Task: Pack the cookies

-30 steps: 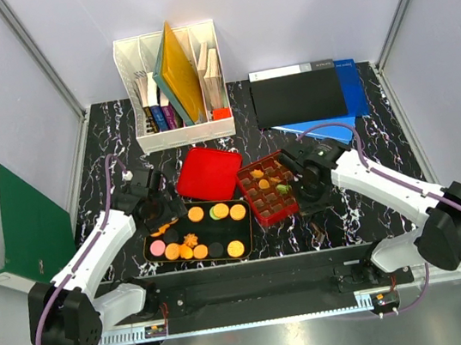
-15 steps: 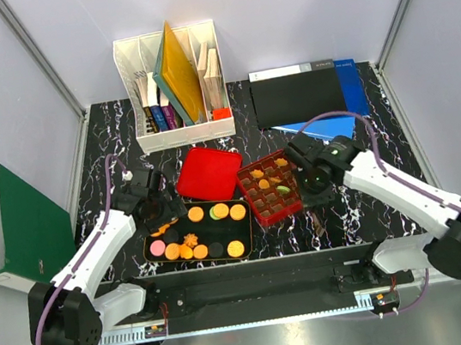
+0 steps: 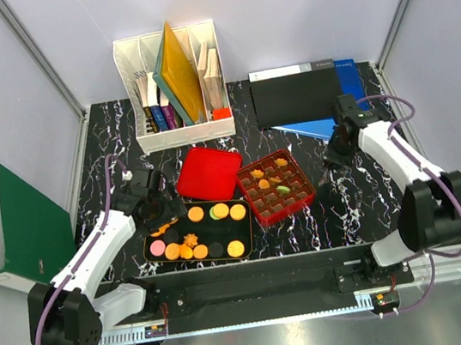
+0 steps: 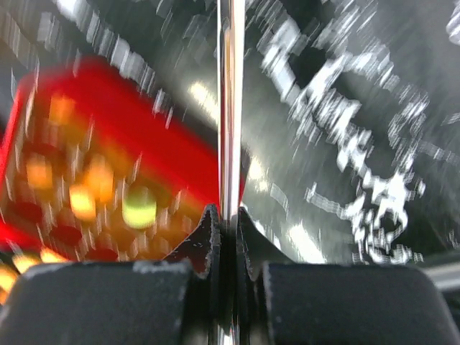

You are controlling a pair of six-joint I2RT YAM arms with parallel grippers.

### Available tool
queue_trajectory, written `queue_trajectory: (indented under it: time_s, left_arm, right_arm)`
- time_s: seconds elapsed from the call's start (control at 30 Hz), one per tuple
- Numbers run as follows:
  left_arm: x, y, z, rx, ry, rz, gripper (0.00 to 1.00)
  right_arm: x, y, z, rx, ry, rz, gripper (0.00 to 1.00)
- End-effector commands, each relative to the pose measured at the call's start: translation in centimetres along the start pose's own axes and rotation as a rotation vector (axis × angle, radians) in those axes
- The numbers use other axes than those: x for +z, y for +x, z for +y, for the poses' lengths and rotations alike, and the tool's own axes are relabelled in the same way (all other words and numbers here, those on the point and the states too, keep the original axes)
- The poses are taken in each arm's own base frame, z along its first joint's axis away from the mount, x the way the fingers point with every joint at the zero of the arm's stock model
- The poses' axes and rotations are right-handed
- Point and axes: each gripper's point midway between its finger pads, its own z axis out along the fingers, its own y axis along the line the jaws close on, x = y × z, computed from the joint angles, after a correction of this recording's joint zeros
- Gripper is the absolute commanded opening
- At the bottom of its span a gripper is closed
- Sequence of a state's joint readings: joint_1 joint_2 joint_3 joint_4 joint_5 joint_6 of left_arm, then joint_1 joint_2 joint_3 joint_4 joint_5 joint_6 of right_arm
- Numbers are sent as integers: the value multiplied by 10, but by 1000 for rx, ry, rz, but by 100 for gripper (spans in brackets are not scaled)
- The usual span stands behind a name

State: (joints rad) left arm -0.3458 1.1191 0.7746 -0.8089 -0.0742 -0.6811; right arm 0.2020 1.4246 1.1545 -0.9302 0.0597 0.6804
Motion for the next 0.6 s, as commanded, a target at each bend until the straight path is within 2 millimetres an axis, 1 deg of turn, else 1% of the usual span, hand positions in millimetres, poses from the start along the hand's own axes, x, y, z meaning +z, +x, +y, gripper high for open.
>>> queue_trajectory:
  time_s: [0.0, 0.03, 0.07, 0.13, 0.17, 0.2, 0.23, 0.27, 0.33, 0.37, 0.4, 0.43, 0.47, 0.53, 0.57]
  left_arm:
    - [-5, -6, -10, 13, 58, -34, 97]
    - [-5, -5, -9, 12, 56, -31, 97]
    - [-4, -6, -9, 14, 55, -32, 97]
    - [-5, -6, -10, 15, 58, -32, 97]
    - [-5, -6, -11, 17, 59, -29, 97]
    - [-5, -6, -11, 15, 60, -28, 97]
    - [-4, -5, -10, 16, 58, -28, 97]
    - [-4, -5, -10, 18, 58, -28, 97]
    - [-5, -6, -10, 17, 58, -30, 97]
    - [-6, -6, -10, 18, 61, -36, 97]
    - [-5, -6, -10, 17, 59, -33, 97]
    - [-5, -6, -10, 16, 59, -36, 97]
    - [-5, -6, -9, 17, 55, -33, 97]
    - [-4, -6, -10, 17, 54, -30, 97]
    - [-3, -5, -9, 17, 50, -25, 97]
  right_arm:
    - [28, -60, -17, 181, 1, -77, 0]
    - [32, -72, -20, 200, 8, -93, 0]
    - [45, -81, -37, 238, 53, -80, 0]
    - [54, -94, -43, 245, 71, -75, 0]
    - [65, -94, -49, 250, 100, -53, 0]
    - [68, -98, -53, 257, 111, -52, 0]
    - [73, -98, -55, 249, 123, -42, 2]
    - [82, -95, -59, 244, 141, -19, 6]
    - [89, -89, -63, 228, 159, 7, 18]
    - [95, -84, -65, 223, 171, 27, 30]
    - [98, -79, -70, 221, 185, 44, 34]
    - [100, -76, -72, 219, 192, 53, 39]
    - [103, -73, -74, 213, 204, 58, 47]
    - [104, -71, -79, 207, 220, 59, 54]
    - [104, -70, -80, 205, 224, 59, 60]
